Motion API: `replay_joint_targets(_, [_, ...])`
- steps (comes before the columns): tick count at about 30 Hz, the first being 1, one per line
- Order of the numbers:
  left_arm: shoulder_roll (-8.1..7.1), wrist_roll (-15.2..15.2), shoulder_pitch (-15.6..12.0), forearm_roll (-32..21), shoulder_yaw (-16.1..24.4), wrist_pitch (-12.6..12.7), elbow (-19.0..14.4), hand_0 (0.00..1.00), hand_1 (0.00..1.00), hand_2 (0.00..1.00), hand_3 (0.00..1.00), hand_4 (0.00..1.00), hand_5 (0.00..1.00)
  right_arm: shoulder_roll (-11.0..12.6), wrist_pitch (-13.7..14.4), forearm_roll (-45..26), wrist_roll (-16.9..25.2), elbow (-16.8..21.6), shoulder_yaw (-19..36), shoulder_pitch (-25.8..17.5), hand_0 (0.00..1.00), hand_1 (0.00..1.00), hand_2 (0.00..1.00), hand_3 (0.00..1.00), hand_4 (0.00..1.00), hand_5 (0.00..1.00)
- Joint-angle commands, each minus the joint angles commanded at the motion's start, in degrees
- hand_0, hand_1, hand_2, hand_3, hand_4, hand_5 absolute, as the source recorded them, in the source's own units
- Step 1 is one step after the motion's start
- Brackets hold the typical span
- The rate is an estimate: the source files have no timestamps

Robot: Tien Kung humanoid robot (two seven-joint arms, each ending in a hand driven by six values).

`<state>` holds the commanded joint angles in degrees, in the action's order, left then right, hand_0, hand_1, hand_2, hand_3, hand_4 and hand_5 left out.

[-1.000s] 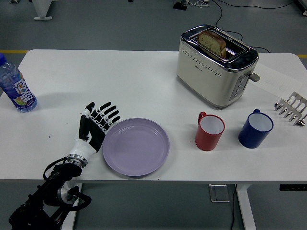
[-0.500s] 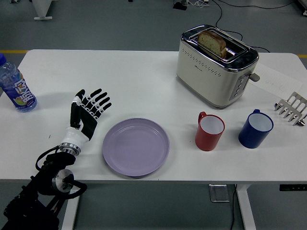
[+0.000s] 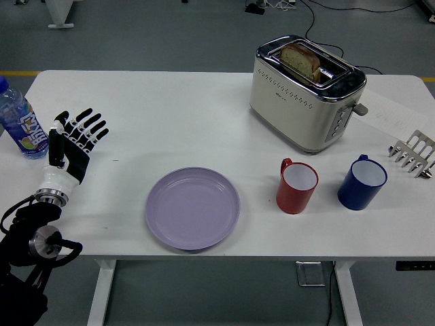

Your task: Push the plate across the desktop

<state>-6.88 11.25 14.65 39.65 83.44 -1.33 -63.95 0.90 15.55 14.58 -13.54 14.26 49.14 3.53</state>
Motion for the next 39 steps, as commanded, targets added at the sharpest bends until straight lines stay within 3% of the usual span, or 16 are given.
replay_joint_targets(9, [-5.88,-1.49,-3.82,-0.04,6.24,-0.19,-0.34,0.758,0.744,0.702,0.674,0.548,0.998,-0.15,0.06,-0.56,0.18,-0.03,-0.15,-0.70,0.599,0.538,0.625,0.622,0.364,0.566])
replay_joint_targets(18, [-9.21,-5.54,-5.89,0.89,10.95,-1.19,-0.38,0.758,0.750,0.705,0.680,0.551,0.998,-0.29,0.02,-0.63,0.11,0.01,-0.05,-1.01,0.599,0.537,0.625,0.622,0.365,0.569])
replay_joint_targets(27, [-10.06,-7.87,-6.17,1.16,13.35,-0.64,-0.01,0.761,0.753,0.708,0.685,0.552,0.998,-0.21,-0.04,-1.24,0.35,-0.06,-0.39,-0.99,0.599,0.537,0.625,0.621,0.364,0.567])
replay_joint_targets(35, [-9.64,-7.69,-6.00,0.74,13.77,3.44,0.02,0.767,0.766,0.726,0.690,0.551,0.998,-0.03,0.02,-1.79,0.60,-0.13,-0.70,-0.75,0.599,0.536,0.623,0.622,0.364,0.564])
replay_joint_targets(39, [-9.54,-7.68,-5.99,0.71,14.15,4.01,-0.04,0.769,0.766,0.728,0.693,0.551,0.998,0.02,0.06,-1.97,0.67,-0.15,-0.77,-0.62,0.599,0.537,0.623,0.622,0.365,0.564])
